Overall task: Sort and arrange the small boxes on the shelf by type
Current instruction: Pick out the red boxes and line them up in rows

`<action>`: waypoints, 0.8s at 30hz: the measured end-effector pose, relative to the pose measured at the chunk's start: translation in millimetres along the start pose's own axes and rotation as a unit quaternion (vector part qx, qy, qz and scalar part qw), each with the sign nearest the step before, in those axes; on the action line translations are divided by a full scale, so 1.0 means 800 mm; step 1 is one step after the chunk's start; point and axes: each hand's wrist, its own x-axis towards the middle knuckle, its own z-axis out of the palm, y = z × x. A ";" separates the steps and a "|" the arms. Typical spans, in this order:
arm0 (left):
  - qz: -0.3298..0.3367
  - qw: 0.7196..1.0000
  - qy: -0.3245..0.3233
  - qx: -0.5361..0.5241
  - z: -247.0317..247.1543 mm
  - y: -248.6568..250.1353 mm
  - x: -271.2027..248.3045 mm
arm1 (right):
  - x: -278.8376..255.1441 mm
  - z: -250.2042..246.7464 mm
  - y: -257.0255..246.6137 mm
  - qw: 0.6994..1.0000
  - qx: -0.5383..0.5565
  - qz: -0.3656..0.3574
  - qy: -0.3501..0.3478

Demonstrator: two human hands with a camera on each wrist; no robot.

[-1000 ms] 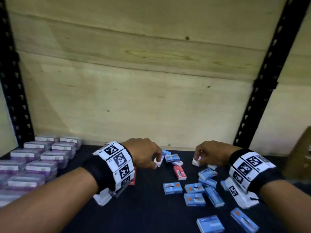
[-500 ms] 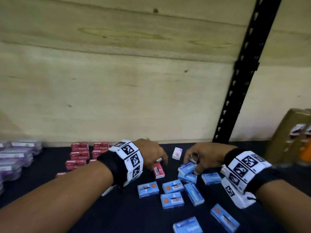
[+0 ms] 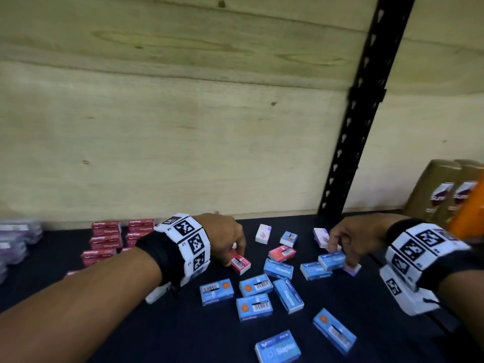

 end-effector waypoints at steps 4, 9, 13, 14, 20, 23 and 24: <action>-0.004 1.000 -0.004 -0.022 0.004 -0.003 0.000 | 0.003 -0.002 -0.006 1.000 -0.008 0.011 -0.017; 0.000 0.999 -0.006 -0.040 0.006 -0.005 -0.001 | 0.010 -0.028 -0.031 0.999 0.001 -0.023 0.029; -0.006 0.999 -0.004 -0.044 0.008 -0.004 -0.001 | 0.028 -0.029 -0.065 0.996 0.008 -0.085 0.037; -0.008 0.999 -0.003 -0.041 0.010 -0.004 -0.001 | 0.035 -0.026 -0.073 0.995 0.002 -0.093 0.024; -0.008 0.998 0.025 -0.053 0.021 -0.008 -0.004 | 0.069 -0.020 -0.099 0.994 -0.069 -0.080 0.021; -0.004 0.998 0.027 -0.057 0.022 -0.010 -0.004 | 0.072 -0.024 -0.097 0.996 -0.068 -0.049 0.026; -0.003 0.998 0.027 -0.056 0.022 -0.011 -0.004 | 0.073 -0.025 -0.095 0.996 -0.068 -0.041 0.027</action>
